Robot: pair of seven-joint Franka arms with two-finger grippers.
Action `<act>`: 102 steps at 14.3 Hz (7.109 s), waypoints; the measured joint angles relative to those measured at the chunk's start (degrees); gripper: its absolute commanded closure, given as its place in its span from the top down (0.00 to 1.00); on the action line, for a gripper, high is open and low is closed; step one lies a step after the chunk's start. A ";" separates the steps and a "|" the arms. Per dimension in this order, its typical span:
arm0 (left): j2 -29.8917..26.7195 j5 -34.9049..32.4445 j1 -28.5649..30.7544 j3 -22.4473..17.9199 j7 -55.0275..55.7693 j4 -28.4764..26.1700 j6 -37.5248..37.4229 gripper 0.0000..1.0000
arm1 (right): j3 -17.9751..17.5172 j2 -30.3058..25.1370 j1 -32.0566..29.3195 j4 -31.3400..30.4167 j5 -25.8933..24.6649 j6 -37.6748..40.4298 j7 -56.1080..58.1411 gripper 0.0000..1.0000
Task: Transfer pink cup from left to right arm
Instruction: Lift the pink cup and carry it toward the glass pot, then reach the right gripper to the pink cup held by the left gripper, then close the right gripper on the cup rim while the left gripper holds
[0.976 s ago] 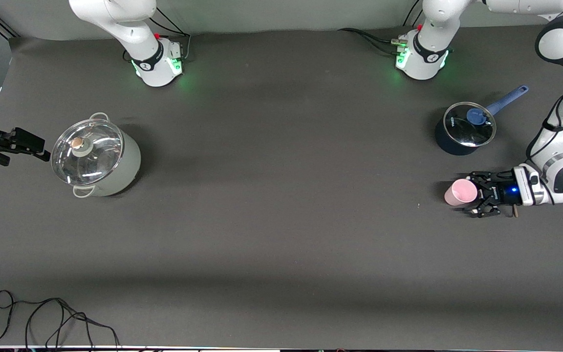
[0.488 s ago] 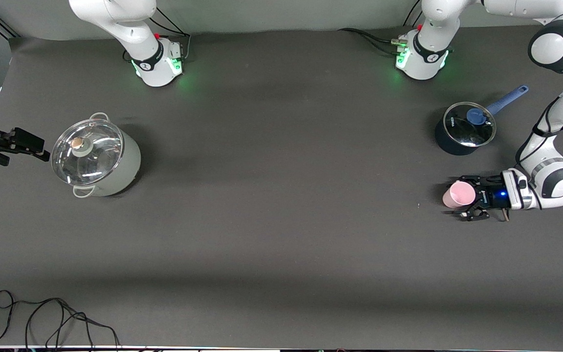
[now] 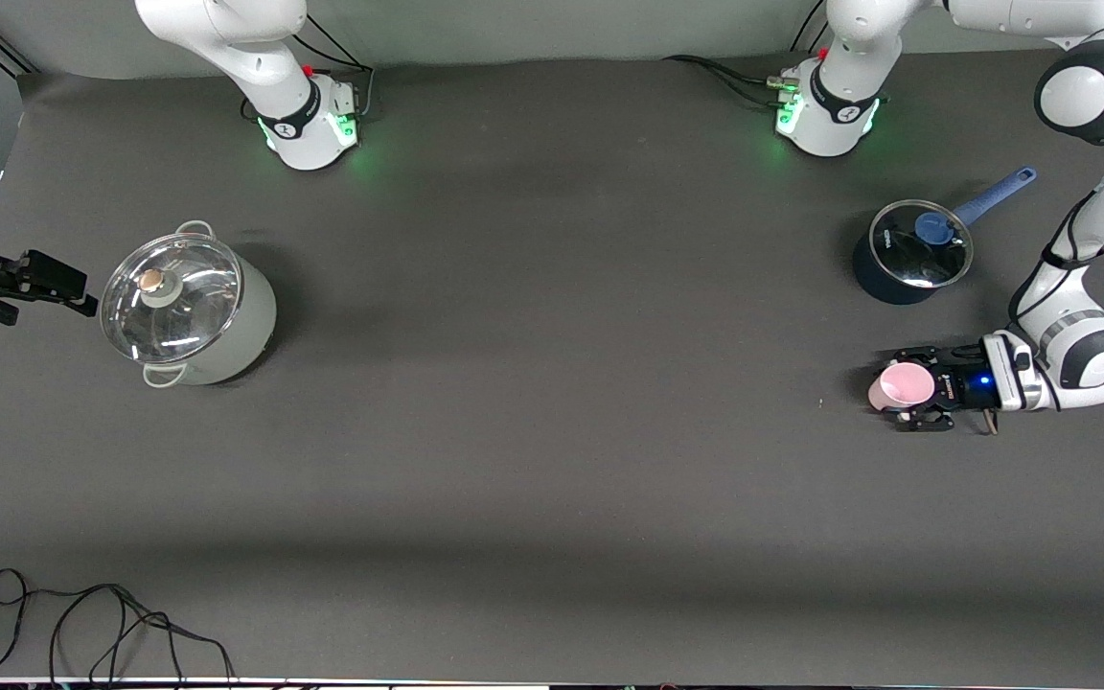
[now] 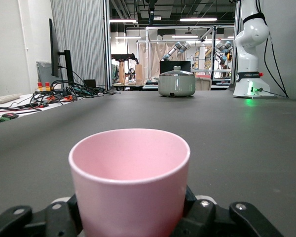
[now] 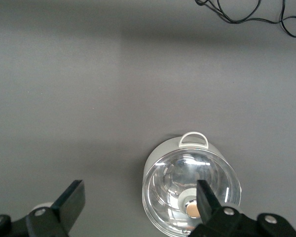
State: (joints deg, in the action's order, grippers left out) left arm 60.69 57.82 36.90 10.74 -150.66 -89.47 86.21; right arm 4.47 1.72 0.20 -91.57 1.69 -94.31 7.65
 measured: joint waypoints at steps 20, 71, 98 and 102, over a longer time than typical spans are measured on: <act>-0.01 26.92 -19.82 18.82 -0.84 1.06 25.32 0.00 | 0.14 0.00 -0.01 0.01 0.00 0.00 -0.01 1.00; -5.96 34.75 -55.25 52.43 16.15 31.69 110.52 0.00 | -4.88 23.32 25.69 31.93 8.36 6.57 -82.77 0.98; -5.95 34.49 -56.12 51.05 15.88 33.00 110.49 0.12 | -5.23 23.80 26.58 33.31 6.24 1.77 -83.32 0.00; -5.95 34.03 -56.02 50.80 15.89 33.13 110.57 1.00 | -5.12 23.80 26.51 33.36 4.64 0.95 -83.27 0.00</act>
State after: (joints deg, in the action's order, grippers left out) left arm 54.74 91.85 -19.12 61.54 -134.77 -56.34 196.78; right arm -0.65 25.52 26.71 -58.21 6.33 -93.36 -75.62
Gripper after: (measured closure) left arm 0.203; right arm 0.978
